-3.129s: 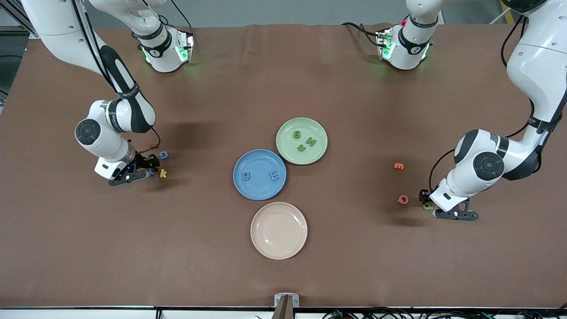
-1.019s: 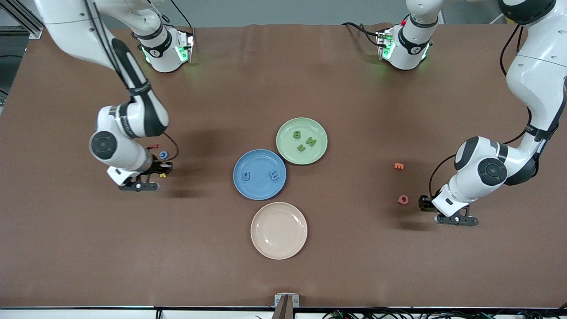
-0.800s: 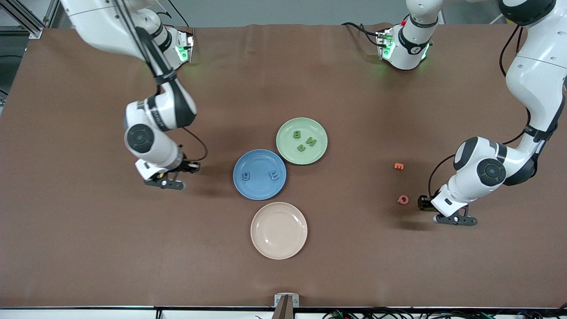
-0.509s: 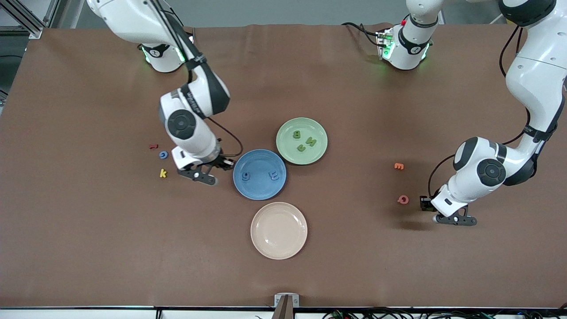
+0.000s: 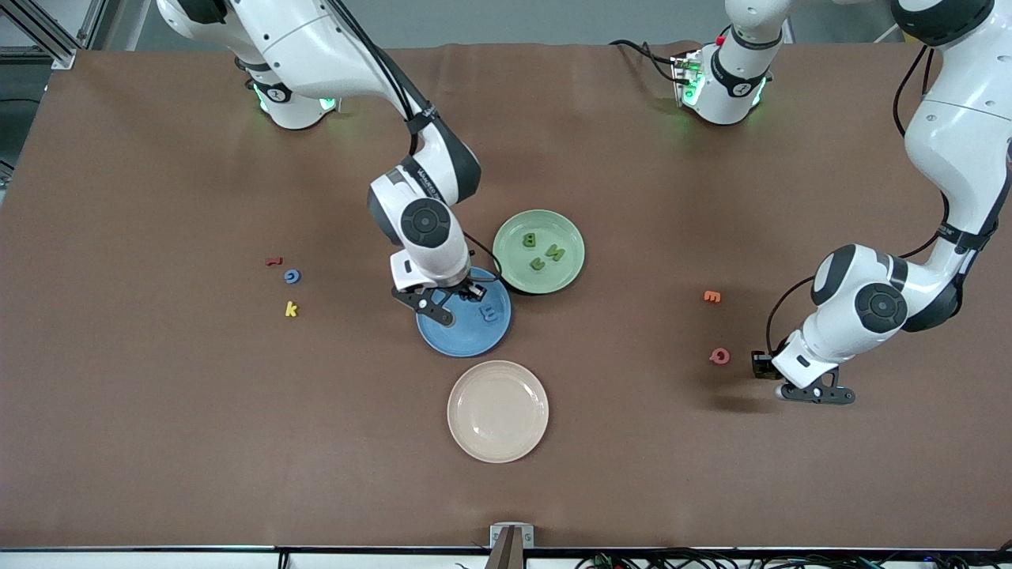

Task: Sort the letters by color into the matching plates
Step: 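Release the x on the blue plate while the left gripper carries the p, then place the p on the green plate while the right gripper withdraws, then reach the right gripper to the blue G while the left gripper withdraws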

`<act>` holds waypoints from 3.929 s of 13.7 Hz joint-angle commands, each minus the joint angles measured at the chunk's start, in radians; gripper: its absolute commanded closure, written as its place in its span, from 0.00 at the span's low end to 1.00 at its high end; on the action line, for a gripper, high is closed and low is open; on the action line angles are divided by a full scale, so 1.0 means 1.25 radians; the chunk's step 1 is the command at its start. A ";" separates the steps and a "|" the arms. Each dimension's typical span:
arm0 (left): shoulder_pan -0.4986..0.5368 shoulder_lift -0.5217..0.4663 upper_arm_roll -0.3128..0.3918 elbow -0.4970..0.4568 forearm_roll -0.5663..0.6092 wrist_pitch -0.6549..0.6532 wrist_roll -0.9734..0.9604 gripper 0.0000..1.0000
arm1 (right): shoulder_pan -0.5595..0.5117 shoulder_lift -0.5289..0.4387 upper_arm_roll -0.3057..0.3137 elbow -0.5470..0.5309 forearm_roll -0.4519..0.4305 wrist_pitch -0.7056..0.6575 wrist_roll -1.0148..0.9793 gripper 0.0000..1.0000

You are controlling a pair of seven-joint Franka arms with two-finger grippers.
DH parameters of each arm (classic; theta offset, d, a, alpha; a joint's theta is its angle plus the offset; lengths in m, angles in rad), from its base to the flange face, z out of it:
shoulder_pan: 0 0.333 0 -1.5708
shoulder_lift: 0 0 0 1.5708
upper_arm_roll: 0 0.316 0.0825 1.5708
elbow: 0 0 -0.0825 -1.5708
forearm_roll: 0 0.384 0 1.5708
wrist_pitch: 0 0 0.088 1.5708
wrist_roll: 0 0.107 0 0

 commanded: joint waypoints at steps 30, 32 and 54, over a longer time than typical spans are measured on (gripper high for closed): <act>-0.268 -0.017 -0.343 -0.157 0.005 -0.149 -1.024 0.94 | 0.020 0.048 -0.019 0.042 -0.006 -0.007 0.008 0.00; -0.297 -0.014 -0.342 -0.160 0.005 -0.148 -1.060 0.91 | -0.007 0.037 -0.019 0.040 -0.006 -0.038 -0.007 0.00; -0.181 -0.038 -0.324 0.024 0.020 -0.310 -0.821 0.00 | -0.316 -0.372 -0.044 -0.489 -0.048 0.082 -0.741 0.00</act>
